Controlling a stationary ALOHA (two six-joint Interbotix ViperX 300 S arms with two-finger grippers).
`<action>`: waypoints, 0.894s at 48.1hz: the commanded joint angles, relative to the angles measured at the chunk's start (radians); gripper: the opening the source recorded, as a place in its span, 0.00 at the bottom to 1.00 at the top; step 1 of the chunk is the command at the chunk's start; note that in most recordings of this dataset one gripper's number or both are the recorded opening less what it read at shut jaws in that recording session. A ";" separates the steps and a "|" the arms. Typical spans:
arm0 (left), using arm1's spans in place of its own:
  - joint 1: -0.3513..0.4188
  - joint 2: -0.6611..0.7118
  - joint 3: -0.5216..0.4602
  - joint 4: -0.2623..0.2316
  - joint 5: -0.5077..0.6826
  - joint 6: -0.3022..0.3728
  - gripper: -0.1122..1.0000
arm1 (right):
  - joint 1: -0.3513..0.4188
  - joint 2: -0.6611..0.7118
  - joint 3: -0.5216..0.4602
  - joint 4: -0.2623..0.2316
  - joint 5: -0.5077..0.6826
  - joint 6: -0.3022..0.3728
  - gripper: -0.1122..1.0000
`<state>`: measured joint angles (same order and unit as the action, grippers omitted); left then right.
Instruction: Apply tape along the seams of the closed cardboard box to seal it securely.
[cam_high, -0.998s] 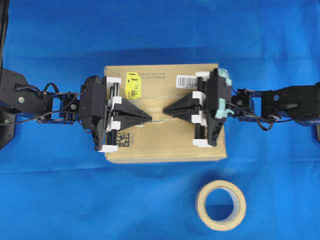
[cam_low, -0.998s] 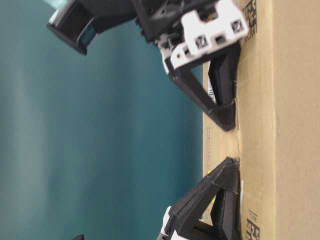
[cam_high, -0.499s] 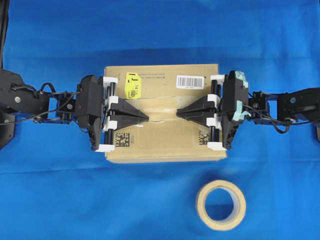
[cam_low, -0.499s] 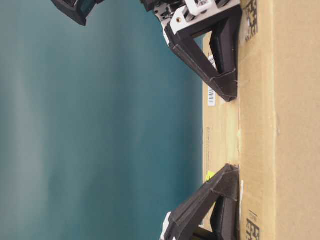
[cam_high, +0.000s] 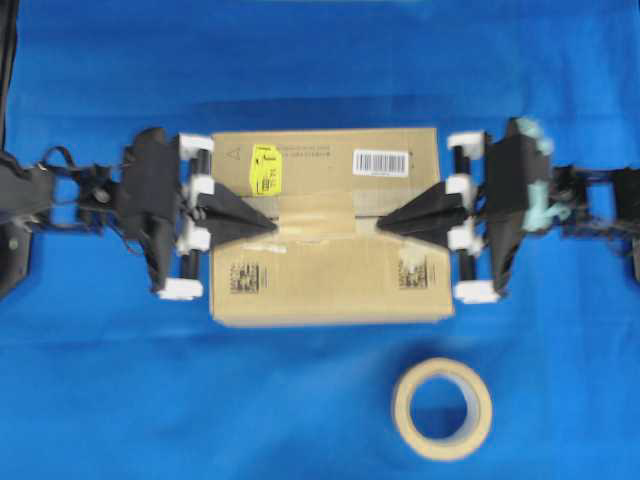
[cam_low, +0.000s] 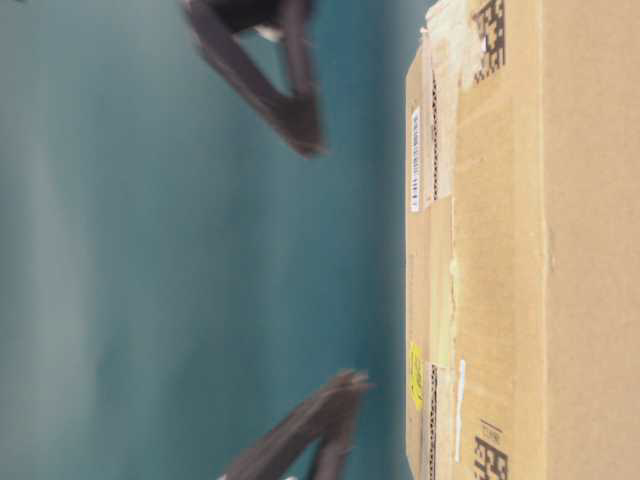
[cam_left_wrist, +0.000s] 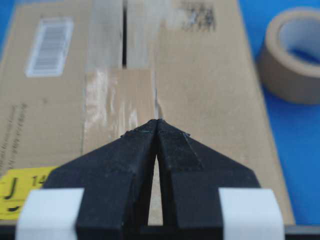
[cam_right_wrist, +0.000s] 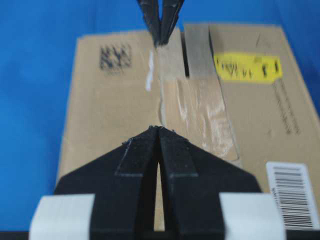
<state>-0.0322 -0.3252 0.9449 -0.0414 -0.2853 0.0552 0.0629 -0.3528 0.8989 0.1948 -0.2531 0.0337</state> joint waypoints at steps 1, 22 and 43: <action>0.003 -0.064 0.017 0.000 0.014 -0.002 0.10 | 0.000 -0.095 0.015 -0.011 0.031 0.000 0.10; 0.006 -0.430 0.222 0.000 0.140 -0.014 0.10 | -0.005 -0.468 0.184 -0.015 0.291 -0.002 0.10; 0.005 -0.689 0.390 0.002 0.238 -0.015 0.10 | -0.028 -0.540 0.360 -0.021 0.295 0.005 0.10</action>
<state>-0.0276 -1.0002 1.3284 -0.0430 -0.0522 0.0414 0.0368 -0.8989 1.2609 0.1749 0.0583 0.0383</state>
